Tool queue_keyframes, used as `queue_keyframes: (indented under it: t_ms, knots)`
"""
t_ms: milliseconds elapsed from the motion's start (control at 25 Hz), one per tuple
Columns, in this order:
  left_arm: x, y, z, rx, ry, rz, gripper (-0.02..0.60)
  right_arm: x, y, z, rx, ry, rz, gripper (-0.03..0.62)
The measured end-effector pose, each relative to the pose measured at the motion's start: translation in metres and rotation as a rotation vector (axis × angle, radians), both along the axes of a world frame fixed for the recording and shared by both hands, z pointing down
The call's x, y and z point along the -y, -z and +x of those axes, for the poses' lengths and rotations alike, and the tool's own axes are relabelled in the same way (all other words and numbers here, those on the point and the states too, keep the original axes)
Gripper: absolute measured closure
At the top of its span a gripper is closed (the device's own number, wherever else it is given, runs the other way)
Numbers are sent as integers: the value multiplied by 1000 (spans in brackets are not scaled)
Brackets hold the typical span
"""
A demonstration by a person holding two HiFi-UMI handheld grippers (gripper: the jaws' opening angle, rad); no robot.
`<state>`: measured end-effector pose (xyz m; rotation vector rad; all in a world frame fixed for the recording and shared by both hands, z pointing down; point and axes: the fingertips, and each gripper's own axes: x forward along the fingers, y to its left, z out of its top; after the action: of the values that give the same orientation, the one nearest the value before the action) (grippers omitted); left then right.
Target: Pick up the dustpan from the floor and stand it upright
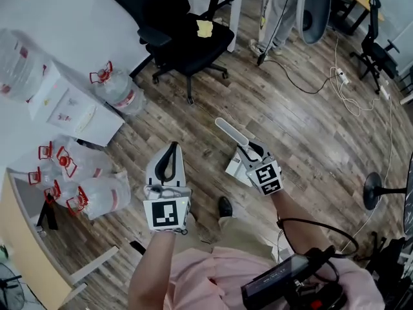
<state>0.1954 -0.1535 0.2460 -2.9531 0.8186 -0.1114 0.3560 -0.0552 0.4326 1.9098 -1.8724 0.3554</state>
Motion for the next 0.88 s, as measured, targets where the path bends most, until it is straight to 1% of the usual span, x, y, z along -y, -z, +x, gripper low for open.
queue_keyframes:
  t_ms: [320, 440, 600, 800, 880]
  knots:
    - [-26, 9, 33, 17, -61, 20, 569, -41, -1, 38, 16, -81, 4, 476]
    - [-30, 14, 41, 11, -78, 23, 568, -48, -2, 44, 19, -98, 1, 474]
    - [-30, 20, 50, -3, -93, 15, 569, -49, -3, 45, 11, -92, -12, 470]
    - [-36, 27, 56, -7, -114, 27, 569, -50, -1, 42, 32, -84, -27, 421]
    - [-36, 30, 59, -9, -117, 32, 569, -54, 5, 44, 40, -89, -18, 402]
